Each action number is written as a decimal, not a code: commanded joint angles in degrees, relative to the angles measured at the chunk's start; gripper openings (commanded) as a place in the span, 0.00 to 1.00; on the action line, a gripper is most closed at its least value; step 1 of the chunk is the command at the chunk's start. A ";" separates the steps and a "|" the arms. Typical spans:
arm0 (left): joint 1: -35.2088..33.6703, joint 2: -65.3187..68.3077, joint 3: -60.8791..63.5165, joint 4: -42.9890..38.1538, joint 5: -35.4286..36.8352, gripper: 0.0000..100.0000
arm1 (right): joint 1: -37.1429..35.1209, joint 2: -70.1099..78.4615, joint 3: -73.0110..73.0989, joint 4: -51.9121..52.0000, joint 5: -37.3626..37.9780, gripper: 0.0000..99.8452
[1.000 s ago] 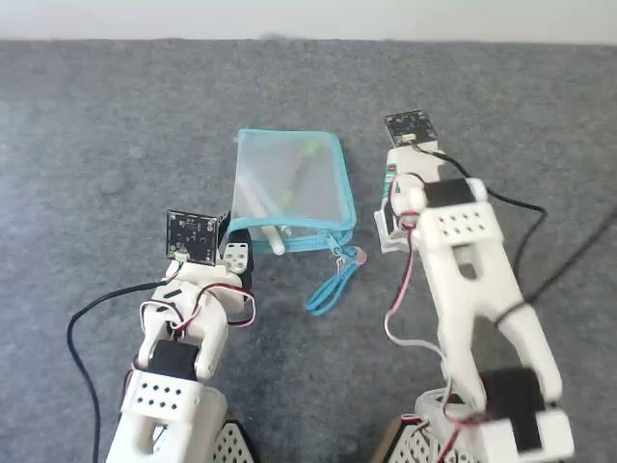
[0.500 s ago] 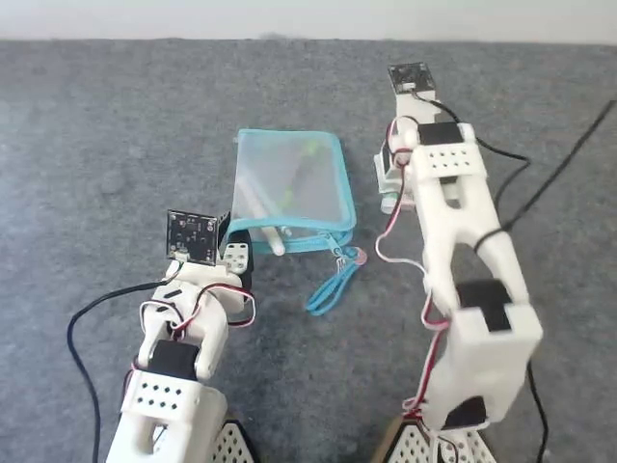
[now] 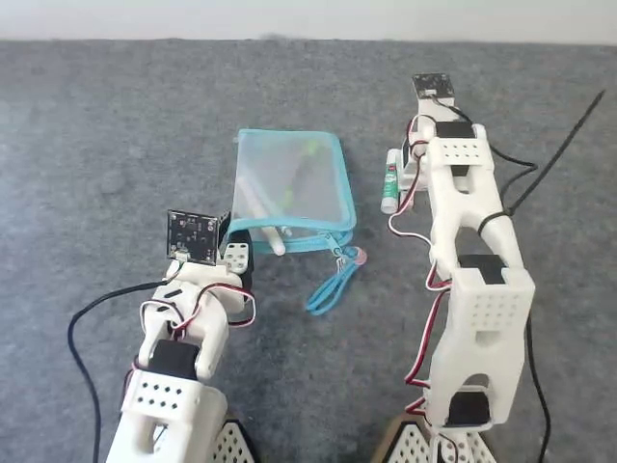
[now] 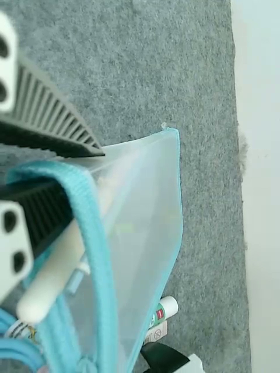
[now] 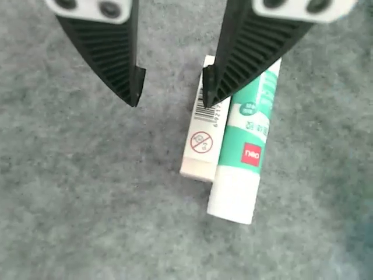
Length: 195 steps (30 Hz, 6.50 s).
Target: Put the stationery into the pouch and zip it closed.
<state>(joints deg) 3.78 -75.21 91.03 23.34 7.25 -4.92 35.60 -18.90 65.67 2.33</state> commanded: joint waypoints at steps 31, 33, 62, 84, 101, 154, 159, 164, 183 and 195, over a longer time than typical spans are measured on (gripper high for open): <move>0.53 -0.97 -0.66 -0.18 -0.62 0.01 | -2.86 -7.60 -2.81 4.09 0.70 0.18; 0.53 -0.97 -0.75 -0.18 -0.62 0.01 | -2.86 -8.22 -2.81 4.09 0.62 0.18; 0.53 -0.97 -0.75 0.09 -0.62 0.01 | -0.04 2.95 -2.90 3.74 0.97 0.09; 0.44 -0.97 -0.75 0.00 -0.62 0.01 | -0.92 -27.74 -2.64 30.99 9.85 0.01; 0.44 -0.97 -0.75 -0.09 -0.62 0.01 | -38.46 -83.03 39.56 36.70 24.09 0.01; 0.44 -0.97 -0.66 0.18 -0.62 0.01 | -31.87 -41.45 16.09 25.80 11.25 0.01; 0.53 -0.97 -0.66 0.18 -0.62 0.01 | -31.69 -34.86 9.93 22.73 10.81 0.01; 0.53 -0.88 -0.66 0.18 -0.62 0.01 | -31.60 -26.33 0.62 21.49 9.23 0.01; 0.53 -0.62 -0.66 0.18 -0.62 0.01 | -32.04 -25.71 -11.96 24.31 6.24 0.24; 0.53 -0.62 -0.66 0.18 -0.62 0.01 | -30.29 -49.98 -10.81 33.98 8.97 0.24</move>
<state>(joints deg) 3.78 -75.12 91.12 23.43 6.73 -37.54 -7.38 -27.08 97.58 10.07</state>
